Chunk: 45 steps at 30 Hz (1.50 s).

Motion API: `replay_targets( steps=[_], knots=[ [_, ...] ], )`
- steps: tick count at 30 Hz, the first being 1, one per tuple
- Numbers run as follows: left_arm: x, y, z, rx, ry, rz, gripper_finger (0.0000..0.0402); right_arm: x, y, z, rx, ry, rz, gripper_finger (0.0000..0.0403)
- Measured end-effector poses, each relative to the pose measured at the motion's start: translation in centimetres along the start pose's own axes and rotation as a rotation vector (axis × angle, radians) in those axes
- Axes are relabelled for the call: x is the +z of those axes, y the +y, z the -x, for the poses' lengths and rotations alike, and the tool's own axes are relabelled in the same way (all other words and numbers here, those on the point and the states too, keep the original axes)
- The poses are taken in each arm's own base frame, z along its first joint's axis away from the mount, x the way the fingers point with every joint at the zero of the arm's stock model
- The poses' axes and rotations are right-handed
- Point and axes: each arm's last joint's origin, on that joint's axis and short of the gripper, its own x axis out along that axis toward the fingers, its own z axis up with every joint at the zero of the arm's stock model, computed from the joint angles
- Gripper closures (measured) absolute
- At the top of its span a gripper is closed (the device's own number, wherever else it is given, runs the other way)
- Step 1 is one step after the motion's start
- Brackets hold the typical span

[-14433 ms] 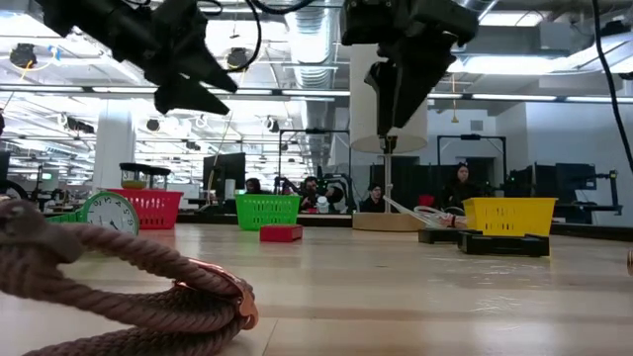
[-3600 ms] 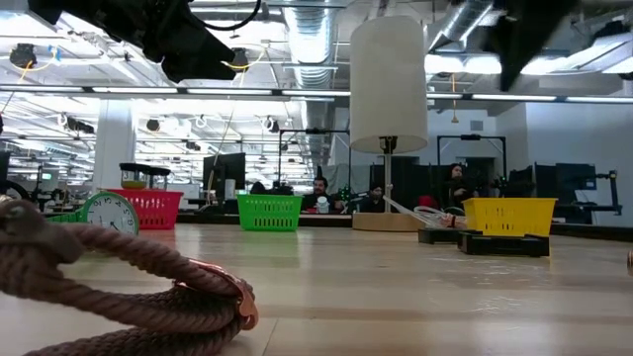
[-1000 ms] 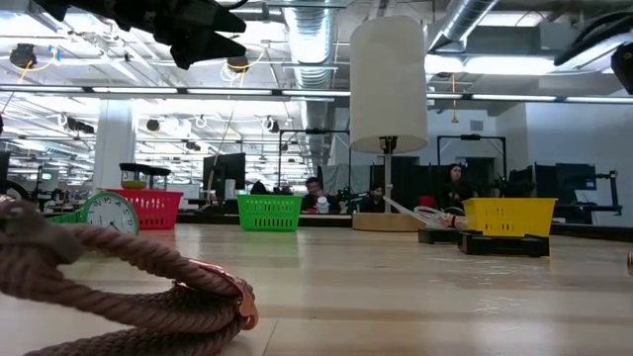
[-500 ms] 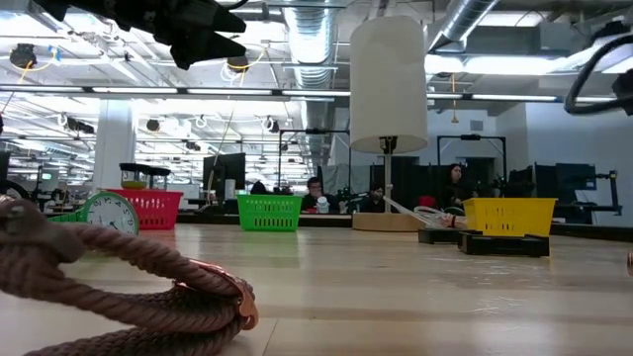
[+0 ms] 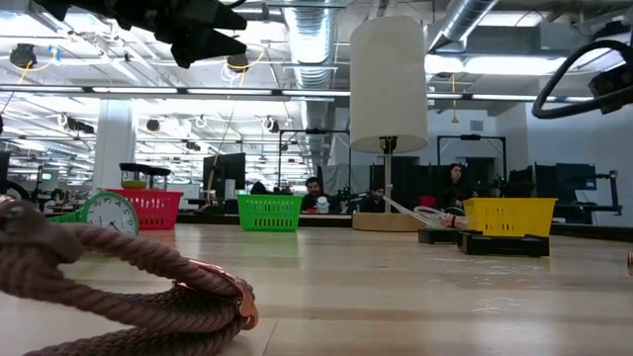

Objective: Pick & Place Office items
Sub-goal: Put the black wrist watch into the yellow bin

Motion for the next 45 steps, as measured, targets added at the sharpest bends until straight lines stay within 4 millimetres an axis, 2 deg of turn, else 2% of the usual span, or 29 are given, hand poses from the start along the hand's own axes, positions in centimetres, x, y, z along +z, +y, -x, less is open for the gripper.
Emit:
replay_targets(
  steps=[6,11,16,19,29,36,45],
  knots=[
    [0.0,0.0,0.0,0.000,-0.003,0.001,0.0152,0.7,0.8,0.7,0.167,-0.037,-0.024,0.0210],
    [0.0,0.0,0.0,-0.001,-0.004,0.001,0.0152,0.6,-0.3,1.5,0.156,-0.039,-0.040,0.0210],
    [0.0,0.0,0.0,-0.001,-0.004,0.001,0.0152,0.9,-2.1,2.5,0.123,-0.038,-0.185,0.0210],
    [0.0,0.0,0.0,0.000,-0.003,0.001,0.0152,1.4,-2.6,2.6,0.119,-0.031,-0.272,0.0210],
    [0.0,0.0,0.0,-0.001,-0.003,-0.003,0.0152,2.7,-1.3,0.8,0.069,0.069,-0.544,0.0210],
    [0.0,0.0,0.0,0.000,-0.003,-0.003,0.0152,2.9,-0.3,-0.4,0.037,0.073,-0.608,0.0210],
    [0.0,0.0,0.0,0.000,-0.002,-0.003,0.0152,3.0,0.8,-2.3,-0.036,0.100,-0.607,0.0210]
  ],
)
